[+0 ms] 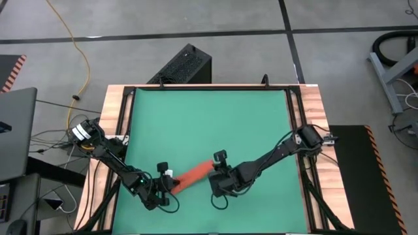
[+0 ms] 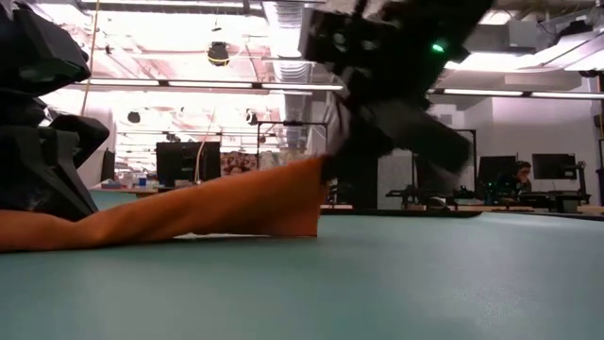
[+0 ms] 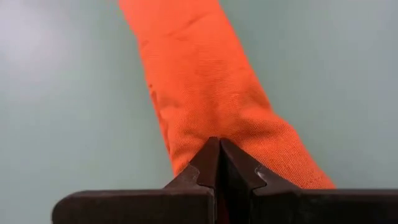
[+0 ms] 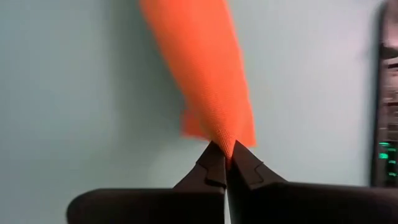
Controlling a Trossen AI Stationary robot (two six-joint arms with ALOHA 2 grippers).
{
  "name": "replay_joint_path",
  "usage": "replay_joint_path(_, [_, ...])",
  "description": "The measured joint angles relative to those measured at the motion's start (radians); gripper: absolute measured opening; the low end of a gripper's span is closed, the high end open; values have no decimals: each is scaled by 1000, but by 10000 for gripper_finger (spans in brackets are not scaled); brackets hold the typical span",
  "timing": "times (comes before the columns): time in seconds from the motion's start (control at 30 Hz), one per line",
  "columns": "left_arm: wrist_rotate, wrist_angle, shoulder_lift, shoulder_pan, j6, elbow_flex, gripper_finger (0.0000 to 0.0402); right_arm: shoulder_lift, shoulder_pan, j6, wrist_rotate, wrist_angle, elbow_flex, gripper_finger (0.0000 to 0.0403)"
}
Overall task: Roll towel into tight, uniform cylinder
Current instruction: Roll the orange towel
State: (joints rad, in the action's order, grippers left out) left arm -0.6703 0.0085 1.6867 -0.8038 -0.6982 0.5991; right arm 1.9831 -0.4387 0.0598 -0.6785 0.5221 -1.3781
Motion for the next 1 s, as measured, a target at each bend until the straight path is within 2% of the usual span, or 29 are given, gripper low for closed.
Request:
replay_joint_path(0.1, [2,0,0,0,11,0,0,2,-32,-23,61,-5,17,13])
replay_joint_path(0.23, [8,5,0,-1,15,0,0,0,-62,-45,228,-34,24,20])
replay_joint_path(0.3, [10,6,0,-1,14,0,0,1,-73,-62,265,-52,25,29])
replay_joint_path(0.43, [32,6,0,-1,14,0,0,1,-94,-97,255,-9,24,59])
replay_joint_path(0.6, [116,13,-2,-1,22,1,0,1,-109,-177,246,115,25,103])
replay_joint_path(0.7, [149,20,-3,-1,42,2,0,1,-109,-222,210,87,25,117])
replay_joint_path(0.87, [150,20,-3,-1,43,2,0,-6,-108,-218,95,-61,25,100])
replay_joint_path(1.0, [152,20,-2,-1,49,2,0,-6,-110,-225,93,-61,24,65])
